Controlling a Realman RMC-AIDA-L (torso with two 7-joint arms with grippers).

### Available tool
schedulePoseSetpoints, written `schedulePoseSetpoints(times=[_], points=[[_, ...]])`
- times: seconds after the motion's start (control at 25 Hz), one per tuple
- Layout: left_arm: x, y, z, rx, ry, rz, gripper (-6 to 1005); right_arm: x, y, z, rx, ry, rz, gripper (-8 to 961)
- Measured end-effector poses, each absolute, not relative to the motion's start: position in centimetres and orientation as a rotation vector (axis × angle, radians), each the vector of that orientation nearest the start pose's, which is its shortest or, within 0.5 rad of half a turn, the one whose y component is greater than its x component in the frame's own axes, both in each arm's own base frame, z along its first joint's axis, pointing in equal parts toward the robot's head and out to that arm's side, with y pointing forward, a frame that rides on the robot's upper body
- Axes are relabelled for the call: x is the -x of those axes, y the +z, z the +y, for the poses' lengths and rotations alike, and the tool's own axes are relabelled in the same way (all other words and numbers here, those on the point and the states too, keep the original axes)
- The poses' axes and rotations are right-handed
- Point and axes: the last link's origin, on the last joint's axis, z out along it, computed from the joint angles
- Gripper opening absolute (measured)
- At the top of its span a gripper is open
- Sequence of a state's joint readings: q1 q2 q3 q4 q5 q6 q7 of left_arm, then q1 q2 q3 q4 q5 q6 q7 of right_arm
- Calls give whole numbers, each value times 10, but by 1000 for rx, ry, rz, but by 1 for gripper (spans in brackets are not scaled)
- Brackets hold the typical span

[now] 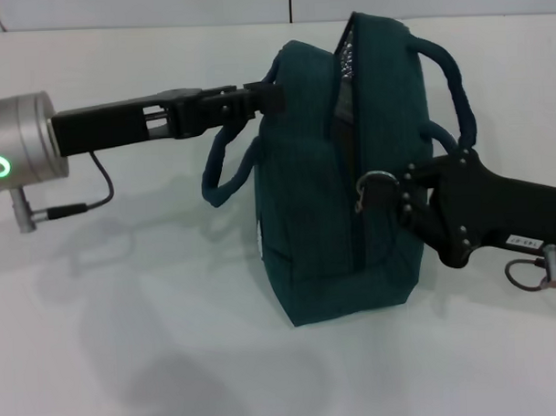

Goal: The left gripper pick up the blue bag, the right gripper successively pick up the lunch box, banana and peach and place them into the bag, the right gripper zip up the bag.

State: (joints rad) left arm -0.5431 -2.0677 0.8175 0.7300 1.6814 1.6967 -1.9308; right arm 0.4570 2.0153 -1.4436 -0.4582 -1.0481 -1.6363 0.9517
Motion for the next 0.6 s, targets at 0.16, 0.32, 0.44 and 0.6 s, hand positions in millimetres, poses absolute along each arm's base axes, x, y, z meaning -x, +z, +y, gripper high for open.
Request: schedulePoseSetpoints(times=[0.16, 0.32, 0.44, 0.6], points=[[220, 21, 324, 2677, -1197, -1081, 480, -201, -27, 298, 2686, 1308, 111, 17], [248, 21, 298, 2587, -1248, -959, 538, -191, -29, 305, 2703, 1311, 72, 17], [265, 12, 277, 2515, -1294, -920, 589, -187, -30, 309, 2706, 1308, 60, 17], [283, 2, 254, 2439, -1318, -925, 656, -186, -30, 311, 2707, 1296, 59, 17]])
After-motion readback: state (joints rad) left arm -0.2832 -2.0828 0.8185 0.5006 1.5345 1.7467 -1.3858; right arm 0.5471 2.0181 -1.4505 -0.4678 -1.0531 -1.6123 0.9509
